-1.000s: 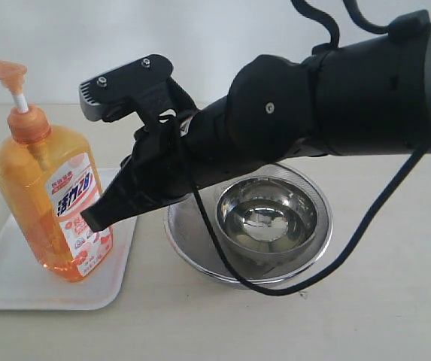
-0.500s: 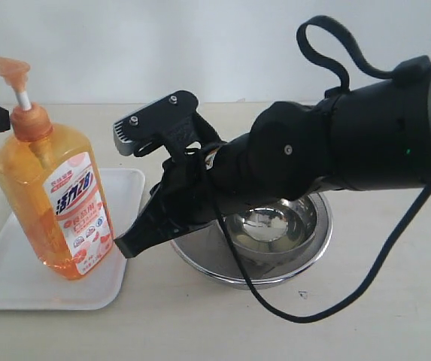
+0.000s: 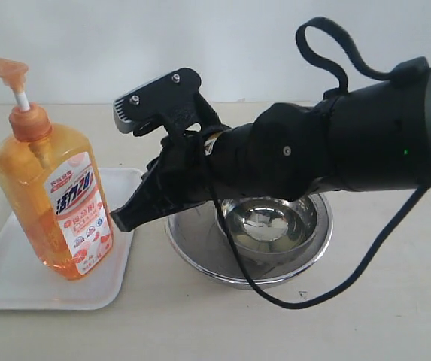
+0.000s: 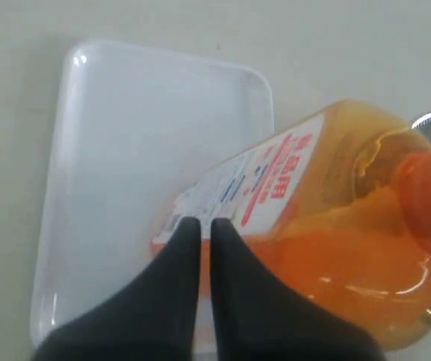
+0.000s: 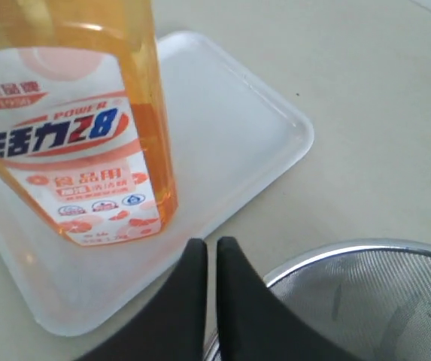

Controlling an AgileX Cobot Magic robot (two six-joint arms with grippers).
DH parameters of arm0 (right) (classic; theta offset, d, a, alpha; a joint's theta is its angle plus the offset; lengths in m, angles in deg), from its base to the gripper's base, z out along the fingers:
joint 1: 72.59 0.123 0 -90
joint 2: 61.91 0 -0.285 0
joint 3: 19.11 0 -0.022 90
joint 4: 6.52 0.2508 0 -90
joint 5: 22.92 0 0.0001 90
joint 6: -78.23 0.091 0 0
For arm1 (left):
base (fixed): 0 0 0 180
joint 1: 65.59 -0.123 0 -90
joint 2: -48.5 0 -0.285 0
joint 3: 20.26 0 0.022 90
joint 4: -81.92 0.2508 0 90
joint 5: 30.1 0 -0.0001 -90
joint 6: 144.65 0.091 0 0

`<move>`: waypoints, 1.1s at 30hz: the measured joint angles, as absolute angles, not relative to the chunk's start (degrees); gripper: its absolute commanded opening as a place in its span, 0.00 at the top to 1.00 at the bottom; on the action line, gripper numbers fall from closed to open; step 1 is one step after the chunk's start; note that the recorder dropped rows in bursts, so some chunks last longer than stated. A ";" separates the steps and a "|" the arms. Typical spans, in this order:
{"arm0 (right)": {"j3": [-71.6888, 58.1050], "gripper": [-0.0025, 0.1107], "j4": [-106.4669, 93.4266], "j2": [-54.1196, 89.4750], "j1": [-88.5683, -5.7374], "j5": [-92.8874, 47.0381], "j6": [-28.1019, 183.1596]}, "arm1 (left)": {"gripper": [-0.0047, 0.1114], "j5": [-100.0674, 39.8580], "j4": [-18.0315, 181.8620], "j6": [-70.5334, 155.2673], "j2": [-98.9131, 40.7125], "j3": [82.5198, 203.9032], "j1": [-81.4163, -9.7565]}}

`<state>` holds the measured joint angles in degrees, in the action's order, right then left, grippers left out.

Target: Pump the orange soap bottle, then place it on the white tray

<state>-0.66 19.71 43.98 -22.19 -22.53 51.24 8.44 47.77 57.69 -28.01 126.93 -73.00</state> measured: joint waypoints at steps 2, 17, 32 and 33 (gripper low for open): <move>-0.66 0.98 19.71 45.09 -22.19 -24.58 51.24 | 0.92 7.73 45.99 59.72 -29.37 125.21 -73.00; -4.00 0.98 18.56 51.15 -18.01 -32.44 51.83 | 0.92 -2.77 33.87 72.46 -31.88 118.10 -73.00; -6.48 0.98 16.89 53.84 -16.69 -36.82 52.62 | 0.92 -1.68 29.21 77.01 -31.98 118.10 -73.00; -6.57 0.98 16.76 54.15 -16.69 -36.82 52.77 | 0.92 -1.09 28.49 77.67 -31.98 118.10 -73.00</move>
<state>-6.57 16.76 54.15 -16.69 -36.82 52.77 -1.09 28.49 77.67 -31.98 118.10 -73.00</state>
